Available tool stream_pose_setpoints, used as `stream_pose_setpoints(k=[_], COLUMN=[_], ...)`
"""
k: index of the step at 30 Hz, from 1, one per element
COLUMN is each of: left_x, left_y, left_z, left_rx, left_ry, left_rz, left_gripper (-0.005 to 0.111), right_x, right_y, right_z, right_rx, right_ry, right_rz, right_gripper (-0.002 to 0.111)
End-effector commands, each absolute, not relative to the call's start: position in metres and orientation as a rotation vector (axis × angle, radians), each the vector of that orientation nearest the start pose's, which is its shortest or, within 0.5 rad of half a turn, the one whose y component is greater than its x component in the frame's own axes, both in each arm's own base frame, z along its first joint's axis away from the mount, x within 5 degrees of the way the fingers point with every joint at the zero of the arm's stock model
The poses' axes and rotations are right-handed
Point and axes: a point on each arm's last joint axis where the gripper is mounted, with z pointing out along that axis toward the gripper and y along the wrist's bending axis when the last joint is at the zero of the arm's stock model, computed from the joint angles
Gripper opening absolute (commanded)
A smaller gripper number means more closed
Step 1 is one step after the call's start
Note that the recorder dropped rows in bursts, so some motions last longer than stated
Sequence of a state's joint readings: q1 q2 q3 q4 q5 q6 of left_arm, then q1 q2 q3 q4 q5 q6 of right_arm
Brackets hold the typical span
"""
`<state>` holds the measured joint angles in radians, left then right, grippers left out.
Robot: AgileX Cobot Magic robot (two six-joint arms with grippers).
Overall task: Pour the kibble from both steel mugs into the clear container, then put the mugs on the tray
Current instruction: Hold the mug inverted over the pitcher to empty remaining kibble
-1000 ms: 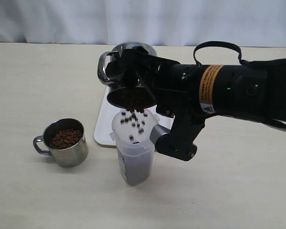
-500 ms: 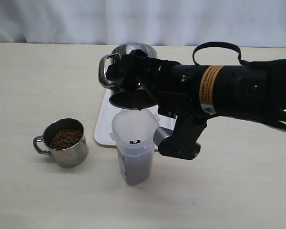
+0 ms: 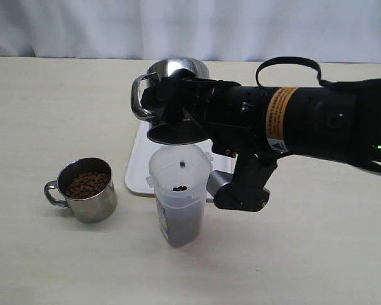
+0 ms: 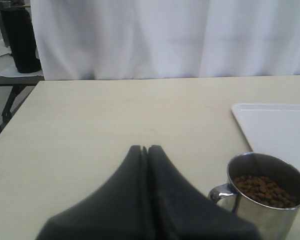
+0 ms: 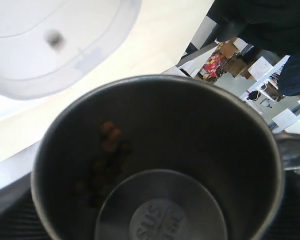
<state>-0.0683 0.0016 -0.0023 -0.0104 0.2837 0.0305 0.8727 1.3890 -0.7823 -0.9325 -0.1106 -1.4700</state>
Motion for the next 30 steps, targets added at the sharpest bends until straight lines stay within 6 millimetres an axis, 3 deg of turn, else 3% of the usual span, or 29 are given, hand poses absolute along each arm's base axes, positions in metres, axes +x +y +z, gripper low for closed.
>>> stream_pose_setpoints(k=[1,4,21,30], left_x=[0.055,0.055,0.055,0.055], left_y=[-0.004,-0.004,-0.004,-0.004], left_z=[0.188,0.188,0.188,0.188], left_rx=[0.081,0.081,0.081,0.08], left_ry=[1.76,1.76,1.76,1.758], left_rz=[-0.032,-0.032,-0.032,-0.034], left_gripper=[0.0,0.0,0.0,0.0], right_x=[0.175,0.168,0.169,0.166], right_y=[0.231,0.229,0.229,0.235], right_z=[0.272,0.275,0.278,0.286], right_rx=[-2.107,-2.103,-2.099,-2.011], right_ry=[-0.227,-0.239,-0.332,-0.406], right_rz=[-0.88,-0.884,-0.942,-0.948], right_gripper=[0.005,0.005,0.005,0.005])
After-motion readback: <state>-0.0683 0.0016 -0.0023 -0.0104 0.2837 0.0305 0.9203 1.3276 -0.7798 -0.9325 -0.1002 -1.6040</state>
